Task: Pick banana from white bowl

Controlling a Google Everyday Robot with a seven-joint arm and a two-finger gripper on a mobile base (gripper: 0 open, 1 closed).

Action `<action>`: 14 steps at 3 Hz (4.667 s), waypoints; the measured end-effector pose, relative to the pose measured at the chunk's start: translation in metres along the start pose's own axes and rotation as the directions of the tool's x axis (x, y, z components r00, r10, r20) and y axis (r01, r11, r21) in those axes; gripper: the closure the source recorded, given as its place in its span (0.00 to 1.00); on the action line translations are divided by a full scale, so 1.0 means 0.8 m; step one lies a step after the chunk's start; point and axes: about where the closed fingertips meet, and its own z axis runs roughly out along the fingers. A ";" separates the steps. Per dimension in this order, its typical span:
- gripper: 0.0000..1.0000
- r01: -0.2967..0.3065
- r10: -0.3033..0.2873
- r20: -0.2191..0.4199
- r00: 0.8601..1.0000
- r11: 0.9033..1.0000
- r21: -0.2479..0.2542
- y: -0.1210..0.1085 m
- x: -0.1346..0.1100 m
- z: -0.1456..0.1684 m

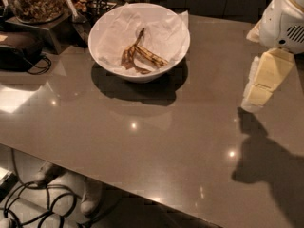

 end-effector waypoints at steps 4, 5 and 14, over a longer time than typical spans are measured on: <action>0.00 -0.058 0.063 0.093 0.994 0.997 -0.057 -0.064 -0.099 0.032; 0.00 -0.022 0.028 0.092 0.995 0.997 -0.070 -0.076 -0.144 0.044; 0.26 -0.223 0.251 0.164 0.954 0.959 -0.173 -0.171 -0.285 0.159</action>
Offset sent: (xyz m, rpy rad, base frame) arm 0.0161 0.0173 -0.0034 0.0087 0.0318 0.0219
